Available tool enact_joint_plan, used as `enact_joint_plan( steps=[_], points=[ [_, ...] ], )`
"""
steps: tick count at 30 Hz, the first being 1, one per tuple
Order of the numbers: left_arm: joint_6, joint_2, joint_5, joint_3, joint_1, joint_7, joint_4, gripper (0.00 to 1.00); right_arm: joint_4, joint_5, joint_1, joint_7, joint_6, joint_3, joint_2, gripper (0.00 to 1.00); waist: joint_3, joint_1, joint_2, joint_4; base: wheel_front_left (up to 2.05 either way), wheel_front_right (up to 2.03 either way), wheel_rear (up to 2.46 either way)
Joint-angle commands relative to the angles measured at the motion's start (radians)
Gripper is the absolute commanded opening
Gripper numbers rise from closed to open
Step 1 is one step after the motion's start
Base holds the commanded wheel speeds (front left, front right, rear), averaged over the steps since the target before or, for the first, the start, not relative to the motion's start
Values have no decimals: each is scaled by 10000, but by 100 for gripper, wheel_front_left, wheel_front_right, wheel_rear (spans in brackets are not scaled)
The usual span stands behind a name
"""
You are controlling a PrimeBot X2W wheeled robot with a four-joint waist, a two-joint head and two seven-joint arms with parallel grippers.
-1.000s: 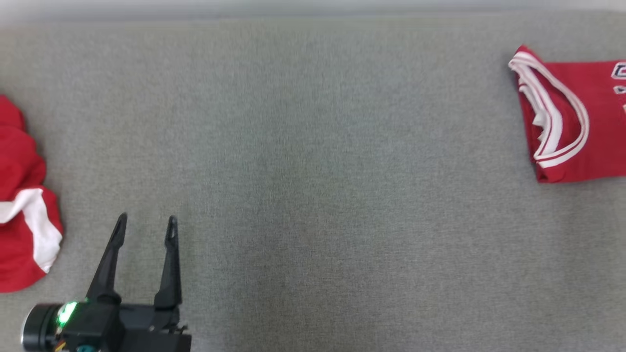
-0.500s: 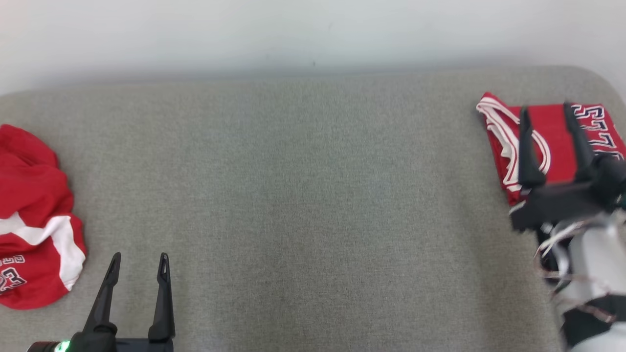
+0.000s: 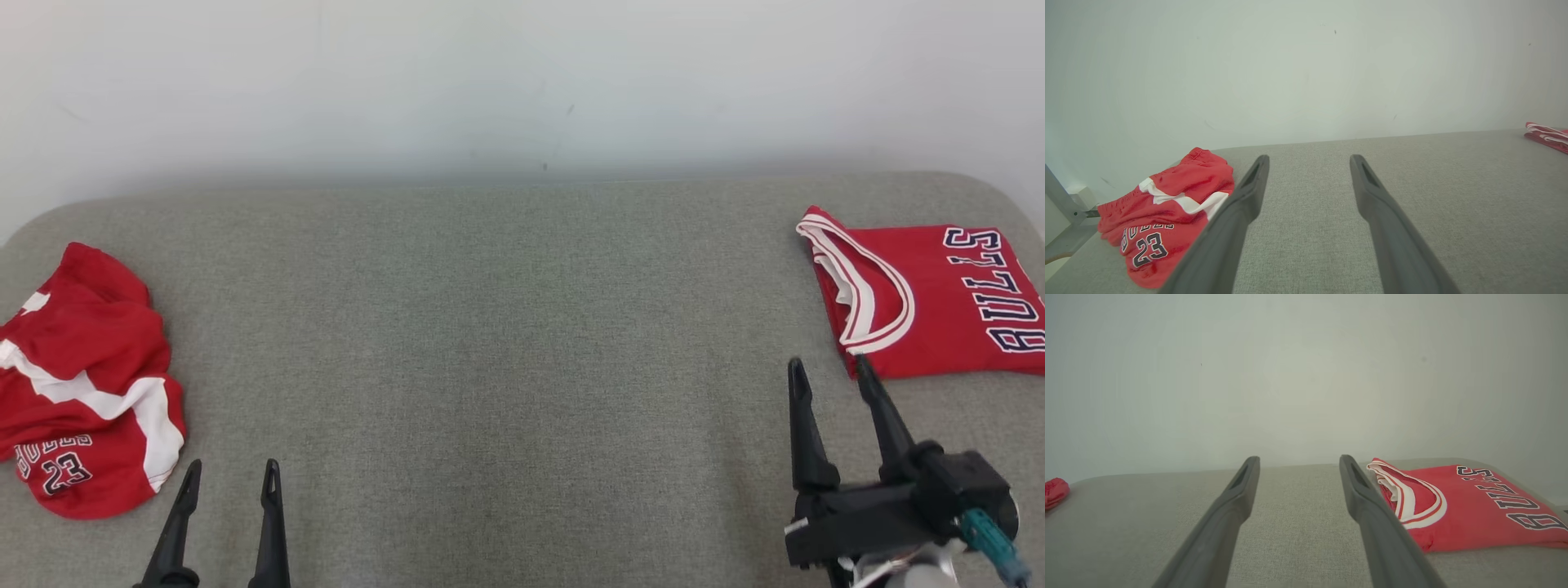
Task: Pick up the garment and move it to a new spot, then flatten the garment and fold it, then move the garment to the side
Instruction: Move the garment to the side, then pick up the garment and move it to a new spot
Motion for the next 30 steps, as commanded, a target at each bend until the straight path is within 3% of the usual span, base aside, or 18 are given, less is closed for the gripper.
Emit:
enact_joint_plan(
  steps=[1,4,12,22,30],
  points=[
    [44,-41,97,9,52,-32,59,100,-75,107,234,6,-21,-63,85,100,-27,2,2,43,0,0,0],
    [151,-39,103,17,118,-32,199,100,-336,251,813,4,-22,-482,243,100,-86,2,2,106,0,0,0],
    [236,23,269,-243,208,-30,508,100,-405,125,1998,5,-22,-218,345,100,-325,2,2,242,0,0,0],
    [72,297,-38,-188,444,-30,329,100,-520,413,2277,3,-22,145,352,100,-437,2,2,324,0,0,0],
    [84,178,-56,66,600,-30,503,100,-438,409,2346,3,-22,92,353,100,-519,2,2,360,0,0,0]
  ],
)
